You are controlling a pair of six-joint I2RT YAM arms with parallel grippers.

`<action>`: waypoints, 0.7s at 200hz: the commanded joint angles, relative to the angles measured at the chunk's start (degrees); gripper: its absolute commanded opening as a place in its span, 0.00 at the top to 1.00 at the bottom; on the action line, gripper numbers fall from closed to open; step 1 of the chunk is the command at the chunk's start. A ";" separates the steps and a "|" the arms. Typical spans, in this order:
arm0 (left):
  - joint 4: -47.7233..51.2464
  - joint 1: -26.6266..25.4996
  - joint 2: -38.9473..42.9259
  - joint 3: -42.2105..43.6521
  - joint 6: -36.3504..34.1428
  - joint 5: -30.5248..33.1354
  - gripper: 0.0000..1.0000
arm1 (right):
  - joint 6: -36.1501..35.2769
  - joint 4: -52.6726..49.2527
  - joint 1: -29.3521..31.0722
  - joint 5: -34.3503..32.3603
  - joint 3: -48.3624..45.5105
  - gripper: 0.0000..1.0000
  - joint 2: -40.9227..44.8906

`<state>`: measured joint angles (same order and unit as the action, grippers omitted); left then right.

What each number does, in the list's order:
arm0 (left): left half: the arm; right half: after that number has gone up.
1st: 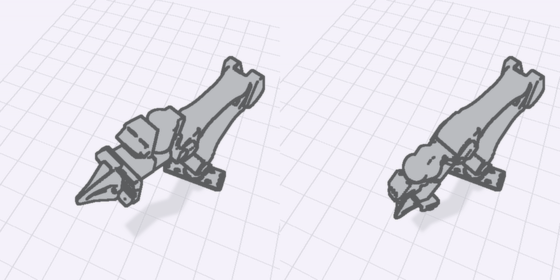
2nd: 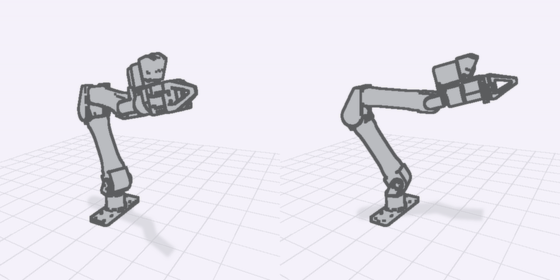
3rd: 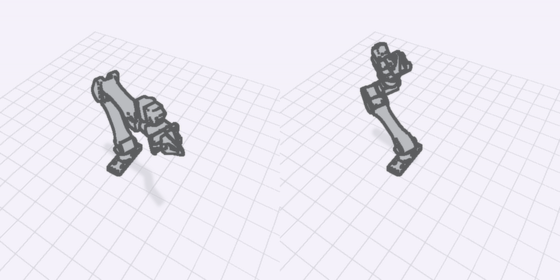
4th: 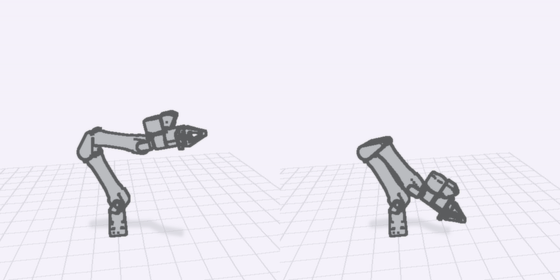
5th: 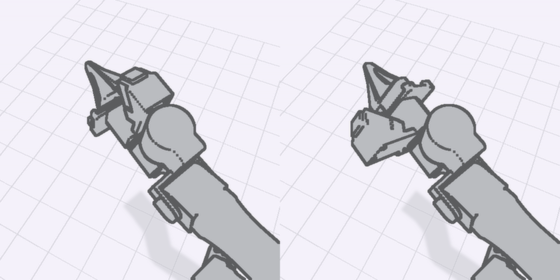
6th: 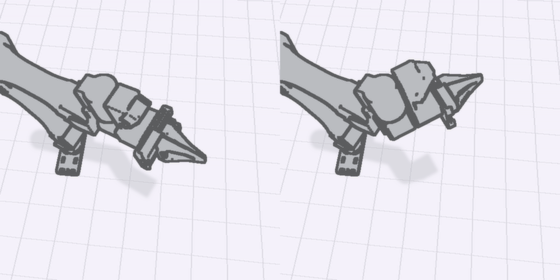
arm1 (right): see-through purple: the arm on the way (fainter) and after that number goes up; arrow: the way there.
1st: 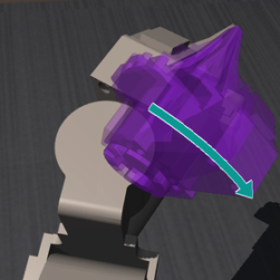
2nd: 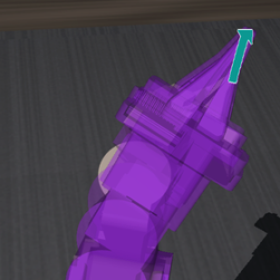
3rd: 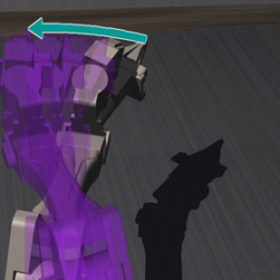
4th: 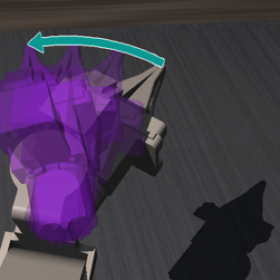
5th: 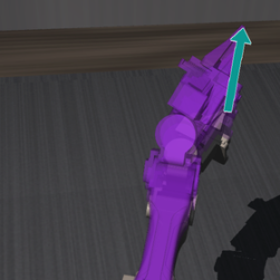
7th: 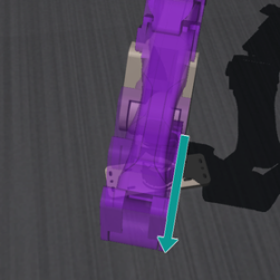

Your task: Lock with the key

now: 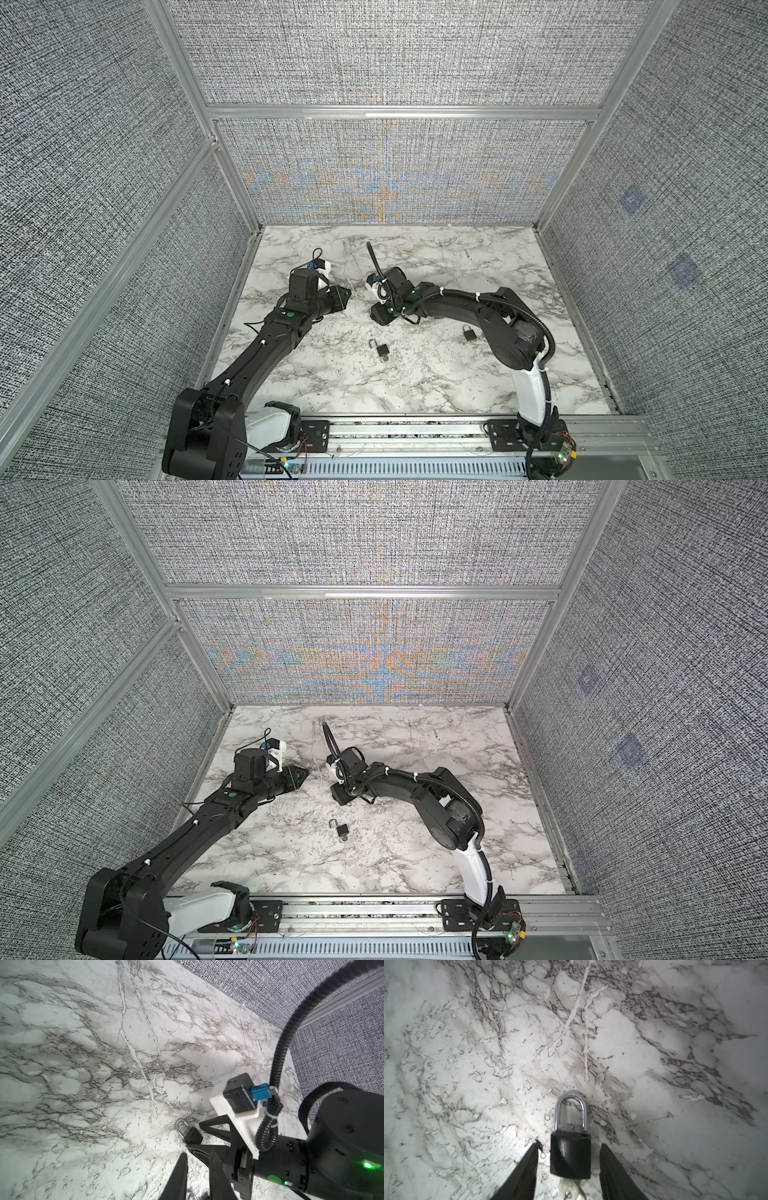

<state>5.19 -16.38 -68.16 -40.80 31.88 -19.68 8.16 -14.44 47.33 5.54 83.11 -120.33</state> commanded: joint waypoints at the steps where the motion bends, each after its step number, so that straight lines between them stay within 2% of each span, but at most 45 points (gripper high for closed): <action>1: 0.34 0.03 -0.02 0.19 -0.41 -0.19 0.78 | -1.98 -2.56 0.39 -4.81 0.75 0.51 -0.36; 54: -0.09 0.03 -0.44 0.12 -0.32 -0.27 0.78 | -3.63 -3.88 1.83 -8.32 1.23 0.51 -0.95; 140: -0.01 0.03 -0.30 0.13 -0.24 -0.35 0.78 | -4.52 -4.84 2.47 -8.84 2.36 0.52 -2.14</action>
<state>5.19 -16.38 -68.58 -40.60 31.90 -19.70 4.43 -17.58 49.76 -2.63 84.73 -121.95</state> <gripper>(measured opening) 0.218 0.483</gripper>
